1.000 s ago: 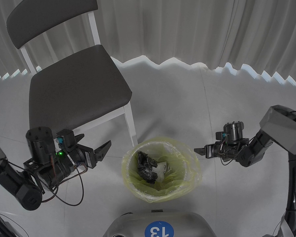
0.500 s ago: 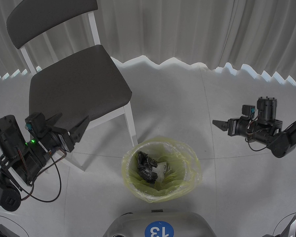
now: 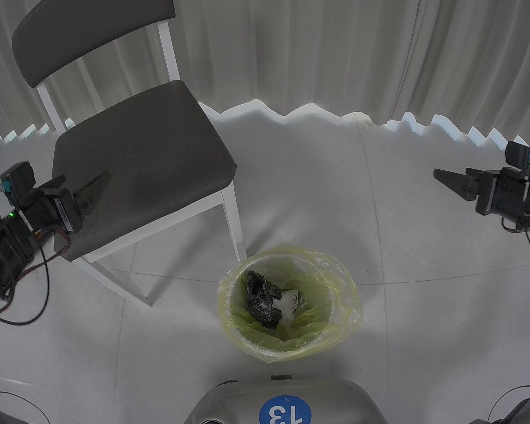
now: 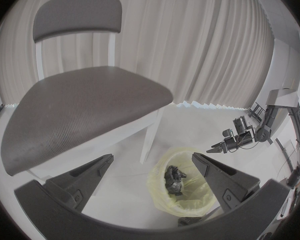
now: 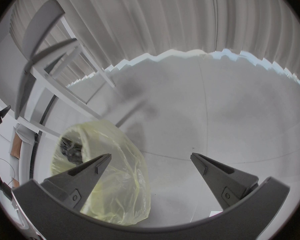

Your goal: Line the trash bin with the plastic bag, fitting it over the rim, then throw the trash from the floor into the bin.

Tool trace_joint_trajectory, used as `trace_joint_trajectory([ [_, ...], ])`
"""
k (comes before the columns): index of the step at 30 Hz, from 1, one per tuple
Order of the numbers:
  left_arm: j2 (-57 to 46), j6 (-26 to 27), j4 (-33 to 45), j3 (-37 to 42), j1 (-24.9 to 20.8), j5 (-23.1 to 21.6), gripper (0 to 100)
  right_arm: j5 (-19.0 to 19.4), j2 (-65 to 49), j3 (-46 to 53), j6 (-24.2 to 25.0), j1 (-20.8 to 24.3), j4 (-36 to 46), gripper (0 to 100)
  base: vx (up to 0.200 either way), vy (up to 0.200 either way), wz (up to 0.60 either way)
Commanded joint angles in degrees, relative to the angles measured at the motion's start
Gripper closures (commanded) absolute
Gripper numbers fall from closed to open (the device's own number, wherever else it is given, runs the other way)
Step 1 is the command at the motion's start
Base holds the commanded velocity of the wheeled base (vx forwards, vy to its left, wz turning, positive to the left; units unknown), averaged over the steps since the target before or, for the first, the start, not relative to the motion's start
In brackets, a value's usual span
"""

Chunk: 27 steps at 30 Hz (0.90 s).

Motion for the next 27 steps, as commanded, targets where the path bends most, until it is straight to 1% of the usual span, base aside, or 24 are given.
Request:
trace_joint_trajectory([
  [1, -9.76, 0.29, 13.58, -11.21, 1.25, -0.38, 0, -0.01, -12.11, -7.57, -1.72, -1.77, 12.38, 0, 0.0, 0.0, 0.0],
  [3, -9.94, 0.46, 19.29, -14.29, 1.42, -0.3, 0, -0.01, -12.02, -10.29, -3.3, -3.7, 17.12, 0, 0.0, 0.0, 0.0],
  [4, -10.02, 0.46, 20.52, -14.91, 1.51, -0.3, 0, -0.01, -12.02, -10.82, -3.65, -4.14, 18.27, 0, 0.0, 0.0, 0.0],
  [5, -10.46, 0.46, 25.62, -17.54, 1.86, -0.38, 0, -0.01, -12.28, -13.02, -4.79, -5.28, 22.75, 0, 0.0, 0.0, 0.0],
  [6, -10.55, 0.46, 27.11, -18.16, 1.95, -0.38, 0, -0.01, -12.37, -13.72, -5.06, -5.46, 24.07, 0, 0.0, 0.0, 0.0],
  [7, -11.26, 0.2, 32.39, -20.09, 2.39, -0.38, 0, -0.01, -12.9, -16.18, -5.5, -5.9, 29.43, 0, 0.0, 0.0, 0.0],
  [8, -11.96, -0.24, 36.08, -20.79, 2.65, -0.47, 0, 0.08, -13.6, -18.38, -5.67, -6.07, 34.53, 0, 0.0, 0.0, 0.0],
  [9, -12.31, -0.24, 37.13, -20.79, 2.65, -0.38, 0, 0.08, -13.69, -19.17, -5.67, -6.16, 36.2, 0, 0.0, 0.0, 0.0],
  [10, -14.6, 0.29, 42.93, -20.62, 2.74, -0.47, 0, -0.01, -13.6, -24.01, -5.85, -6.51, 45.78, 0, 0.0, 0.0, 0.0],
  [11, -15.12, 0.29, 44.51, -20.79, 2.83, -0.56, 0, 0.08, -13.51, -25.41, -5.85, -6.78, 48.33, 0, 0.0, 0.0, 0.0],
  [12, -16.79, 0.29, 49.17, -21.32, 2.83, -1.0, 0, 0.08, -13.07, -29.81, -5.94, -7.83, 55.01, 0, 0.0, 0.0, 0.0],
  [13, -17.23, 0.29, 50.31, -21.41, 2.83, -1.17, 0, 0.08, -12.81, -30.86, -6.11, -8.18, 56.68, 0, 0.0, 0.0, 0.0],
  [14, -19.52, 0.46, 53.65, -21.32, 2.83, -1.7, 0, 0.08, -12.02, -33.15, -7.08, -8.71, 60.46, 0, 0.0, 0.0, 0.0],
  [18, -25.58, 0.55, 58.31, -21.15, 2.48, -2.4, 0, 0.43, -12.9, -32.44, -10.59, -8.71, 61.51, 0, 0.0, 0.0, 0.0],
  [21, -28.13, 0.55, 60.16, -22.2, 2.39, -2.4, 0, 0.69, -15.45, -32.0, -10.95, -8.62, 61.51, 0, 0.0, 0.0, 0.0],
  [24, -32.35, 0.55, 65.08, -25.36, 2.22, -2.58, 0, 0.78, -20.9, -31.04, -11.12, -7.22, 62.21, 0, 0.0, 0.0, 0.0],
  [27, -35.34, 0.81, 69.74, -26.68, 0.72, -3.02, 0, 0.78, -26.26, -30.16, -11.21, -5.72, 62.83, 0, 0.0, 0.0, 0.0],
])
